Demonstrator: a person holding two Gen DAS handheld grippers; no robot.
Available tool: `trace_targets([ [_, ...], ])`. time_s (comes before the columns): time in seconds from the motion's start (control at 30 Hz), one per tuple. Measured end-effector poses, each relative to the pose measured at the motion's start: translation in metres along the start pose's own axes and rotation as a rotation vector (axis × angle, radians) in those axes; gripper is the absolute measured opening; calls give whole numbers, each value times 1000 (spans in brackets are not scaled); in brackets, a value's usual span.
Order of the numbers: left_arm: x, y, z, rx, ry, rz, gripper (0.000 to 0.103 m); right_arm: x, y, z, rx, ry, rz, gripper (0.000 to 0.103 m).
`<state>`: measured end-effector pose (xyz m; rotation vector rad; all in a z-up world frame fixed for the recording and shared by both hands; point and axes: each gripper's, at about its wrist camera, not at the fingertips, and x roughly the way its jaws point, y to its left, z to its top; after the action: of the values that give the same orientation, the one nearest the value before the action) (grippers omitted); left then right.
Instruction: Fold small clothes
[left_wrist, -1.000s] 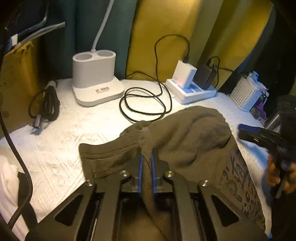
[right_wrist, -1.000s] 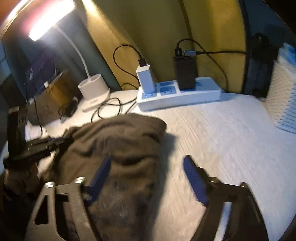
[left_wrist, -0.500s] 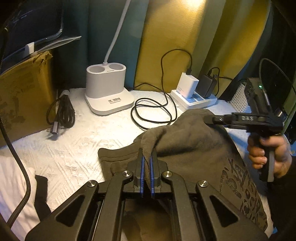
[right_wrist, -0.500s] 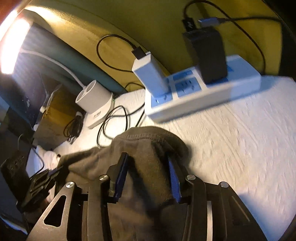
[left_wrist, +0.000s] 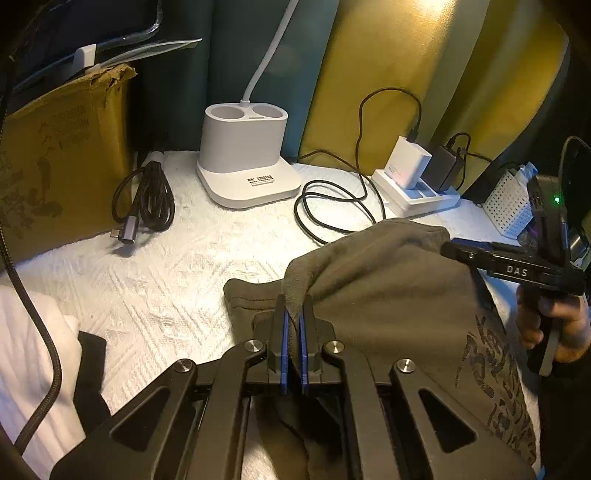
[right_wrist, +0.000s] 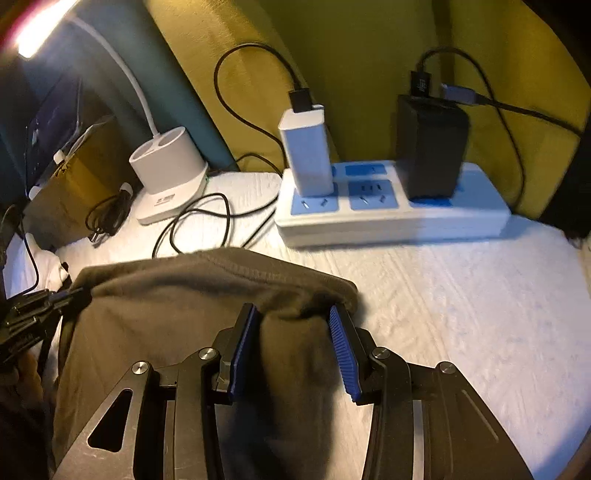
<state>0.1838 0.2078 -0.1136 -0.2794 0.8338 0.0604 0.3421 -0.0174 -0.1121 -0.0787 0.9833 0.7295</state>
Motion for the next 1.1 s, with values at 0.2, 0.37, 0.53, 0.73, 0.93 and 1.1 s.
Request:
trace_targets([
  [0.2, -6, -7, 1, 26, -8, 5, 3, 4, -16, -1, 109, 51, 68, 57],
  [0.37, -2, -3, 2, 17, 4, 12, 4, 13, -10, 8, 103, 14, 148, 69],
  [0.53, 6, 1, 3, 20, 9, 42, 4, 22, 1, 23, 41, -16, 209, 40],
  [0.73, 8, 3, 5, -10, 28, 47, 8, 20, 1, 28, -9, -34, 106, 41],
  [0.93, -14, 1, 5, -18, 16, 56, 9, -5, -8, 15, -37, -47, -30, 41],
  [1.1, -43, -7, -1, -12, -18, 60, 38, -34, -7, -6, -62, -66, -82, 66],
])
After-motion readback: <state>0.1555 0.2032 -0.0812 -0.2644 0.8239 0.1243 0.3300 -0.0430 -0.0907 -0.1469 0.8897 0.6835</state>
